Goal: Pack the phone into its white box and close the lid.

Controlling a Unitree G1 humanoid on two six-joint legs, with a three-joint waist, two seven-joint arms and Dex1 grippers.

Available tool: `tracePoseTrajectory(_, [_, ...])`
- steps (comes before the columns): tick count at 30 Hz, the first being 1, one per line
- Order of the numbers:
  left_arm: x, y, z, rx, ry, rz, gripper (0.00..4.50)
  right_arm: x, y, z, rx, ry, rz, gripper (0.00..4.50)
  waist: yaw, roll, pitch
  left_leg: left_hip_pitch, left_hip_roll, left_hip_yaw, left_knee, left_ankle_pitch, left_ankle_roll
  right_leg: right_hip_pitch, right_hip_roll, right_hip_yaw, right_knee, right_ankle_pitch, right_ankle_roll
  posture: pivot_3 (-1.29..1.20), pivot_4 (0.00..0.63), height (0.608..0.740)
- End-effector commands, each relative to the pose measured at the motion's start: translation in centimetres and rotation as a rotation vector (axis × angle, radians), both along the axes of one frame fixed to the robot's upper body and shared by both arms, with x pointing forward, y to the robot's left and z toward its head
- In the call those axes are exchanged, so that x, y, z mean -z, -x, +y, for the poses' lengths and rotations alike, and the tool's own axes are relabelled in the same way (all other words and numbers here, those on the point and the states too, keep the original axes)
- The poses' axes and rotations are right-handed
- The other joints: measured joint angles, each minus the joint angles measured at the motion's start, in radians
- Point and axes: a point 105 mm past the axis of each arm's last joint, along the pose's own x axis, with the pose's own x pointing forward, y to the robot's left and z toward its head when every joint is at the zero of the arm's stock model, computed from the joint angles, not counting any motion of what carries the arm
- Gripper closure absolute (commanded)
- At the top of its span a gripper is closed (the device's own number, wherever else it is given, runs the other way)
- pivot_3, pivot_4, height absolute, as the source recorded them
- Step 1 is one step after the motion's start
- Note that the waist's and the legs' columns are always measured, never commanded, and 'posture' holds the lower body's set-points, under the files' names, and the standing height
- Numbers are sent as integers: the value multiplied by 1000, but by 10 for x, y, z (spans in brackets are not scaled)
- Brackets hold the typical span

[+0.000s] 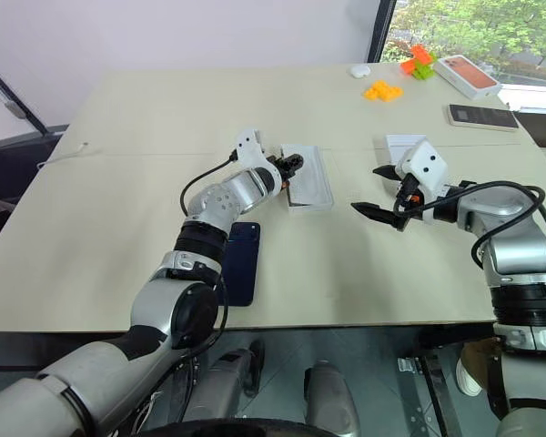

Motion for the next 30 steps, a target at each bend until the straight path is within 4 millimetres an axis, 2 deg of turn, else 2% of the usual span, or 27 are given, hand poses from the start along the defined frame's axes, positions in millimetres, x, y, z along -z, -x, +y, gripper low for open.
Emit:
tracePoseTrajectory(1, [-13,12,-5,46,0,-54,1660,-13,-2,5,-23,7,-57,0,-1,0,0,0,0,0,0,0,0,0,0,0,0,0,0,0,150,740])
tracePoseTrajectory(7, [-4,27,12,73,-81,-61,1660,-14,-4,9,-39,4,-60,0,1,0,0,0,0,0,1,0,0,0,0,0,1,0,0,0,150,740])
tracePoseTrajectory(9, [-12,29,25,75,-121,-159,1660,-16,-4,15,-59,-6,-64,0,-2,0,0,0,0,0,1,0,0,0,0,0,1,0,0,0,150,740])
tracePoseTrajectory(10, [-24,29,39,61,-123,-237,1660,-17,-4,19,-73,-6,-71,0,-3,0,0,0,0,0,0,0,0,0,0,1,1,0,0,0,150,740])
tracePoseTrajectory(12, [-48,31,66,33,-272,-493,1660,-17,-7,27,-84,-15,-73,0,-7,1,0,1,1,0,0,0,-1,-1,1,1,1,0,0,0,150,740])
tracePoseTrajectory(15, [-56,39,96,64,-323,-593,1660,-14,-8,41,-110,-35,-67,0,-4,2,-1,1,3,1,-2,1,-2,-2,3,2,3,0,-1,0,150,740])
tracePoseTrajectory(19, [-61,67,123,230,-407,-752,1660,-4,-10,54,-158,5,-61,0,-2,2,-1,1,2,1,-3,1,-2,-4,1,5,2,0,-2,0,150,740])
tracePoseTrajectory(21, [-59,72,142,236,-452,-782,1660,-1,-15,59,-167,34,-65,0,1,2,-1,1,1,1,-3,1,-2,-6,1,5,1,0,-2,0,150,740])
tracePoseTrajectory(23, [-55,73,155,242,-425,-745,1660,-1,-18,66,-185,21,-58,0,3,2,-1,1,1,1,-3,0,-3,-7,1,5,1,0,-2,0,150,740])
tracePoseTrajectory(27, [-47,70,161,217,-413,-712,1660,-1,-39,77,-103,-36,-53,0,-1,2,-1,1,2,0,-3,0,-4,-7,0,5,0,0,-3,0,150,740])
tracePoseTrajectory(29, [-48,66,154,201,-387,-709,1660,-2,-48,76,-63,-47,-59,0,2,2,-1,1,2,0,-3,0,-4,-7,0,5,0,1,-3,0,150,740])
tracePoseTrajectory(30, [-48,64,145,212,-323,-684,1614,-3,-51,75,-46,-70,-53,260,4,2,-1,1,2,0,-3,0,-4,-7,0,5,1,1,-3,0,150,740])
